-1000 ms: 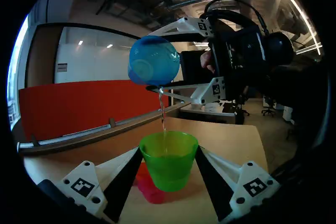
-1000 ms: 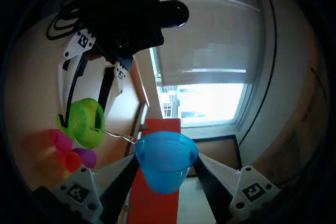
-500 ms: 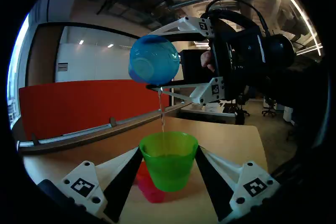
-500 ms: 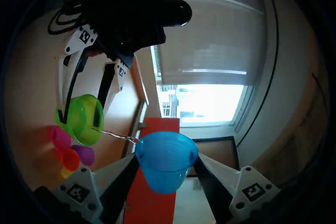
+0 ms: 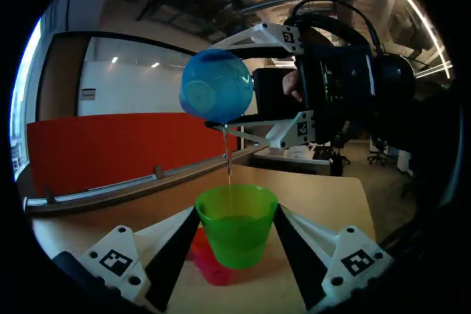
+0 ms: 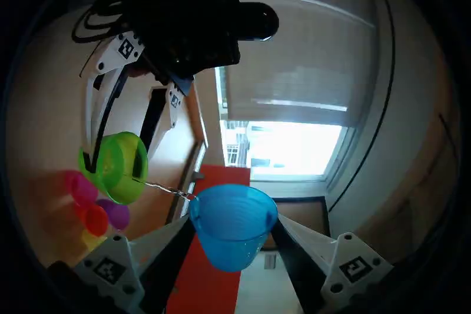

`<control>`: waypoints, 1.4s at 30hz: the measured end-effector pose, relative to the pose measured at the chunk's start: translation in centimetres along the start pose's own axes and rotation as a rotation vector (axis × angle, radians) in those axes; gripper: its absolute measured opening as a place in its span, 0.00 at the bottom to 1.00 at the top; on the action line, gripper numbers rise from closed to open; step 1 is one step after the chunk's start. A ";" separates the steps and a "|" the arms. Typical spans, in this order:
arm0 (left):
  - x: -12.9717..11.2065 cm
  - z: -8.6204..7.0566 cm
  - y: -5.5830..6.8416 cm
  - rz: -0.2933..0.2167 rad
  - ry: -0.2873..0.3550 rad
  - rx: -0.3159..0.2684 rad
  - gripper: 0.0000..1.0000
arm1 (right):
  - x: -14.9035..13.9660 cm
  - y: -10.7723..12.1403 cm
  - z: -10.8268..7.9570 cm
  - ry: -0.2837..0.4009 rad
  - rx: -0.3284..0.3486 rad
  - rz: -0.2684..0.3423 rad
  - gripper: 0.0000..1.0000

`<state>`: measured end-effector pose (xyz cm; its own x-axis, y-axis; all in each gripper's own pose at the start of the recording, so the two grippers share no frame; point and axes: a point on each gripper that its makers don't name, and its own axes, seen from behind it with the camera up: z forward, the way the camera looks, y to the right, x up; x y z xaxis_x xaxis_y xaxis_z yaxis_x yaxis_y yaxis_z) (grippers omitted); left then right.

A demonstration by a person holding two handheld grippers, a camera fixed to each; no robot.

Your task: Pour water

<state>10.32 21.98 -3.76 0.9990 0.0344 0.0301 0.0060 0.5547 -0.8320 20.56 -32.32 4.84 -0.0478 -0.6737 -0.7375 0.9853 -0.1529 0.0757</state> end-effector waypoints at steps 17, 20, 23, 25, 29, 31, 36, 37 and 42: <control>0.4 -0.1 0.0 0.001 0.002 0.003 0.87 | 0.3 0.0 0.1 0.004 0.005 -0.012 0.90; 0.4 -0.1 0.0 0.002 0.002 0.004 0.87 | 0.3 0.0 0.1 0.005 0.006 -0.008 0.90; 0.4 -0.1 0.0 0.002 0.002 0.004 0.87 | 0.4 -0.1 0.1 0.005 0.006 -0.004 0.90; 0.3 -0.1 0.0 0.002 0.002 0.005 0.87 | 0.5 -0.2 0.0 0.007 0.007 0.004 0.90; 0.3 -0.2 -0.1 0.003 0.002 0.008 0.87 | 0.7 -0.2 0.0 0.011 0.006 0.028 0.90; 0.4 -0.2 0.0 0.003 0.002 0.008 0.87 | 0.8 -0.3 -0.1 0.013 0.005 0.041 0.90; 0.5 -0.3 -0.1 0.005 0.003 0.010 0.87 | 1.0 -0.2 -0.5 0.022 0.000 0.094 0.90; 0.5 -0.3 -0.1 0.005 0.003 0.010 0.87 | 1.0 -0.1 -0.5 0.024 -0.002 0.108 0.90; 0.6 -0.3 -0.2 0.007 0.002 0.013 0.87 | 1.0 0.2 -1.0 0.032 -0.013 0.189 0.90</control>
<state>10.91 21.60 -3.72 0.9991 0.0368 0.0232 -0.0016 0.5652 -0.8249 20.83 -32.36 3.44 0.1429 -0.6665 -0.7317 0.9784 -0.0162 0.2059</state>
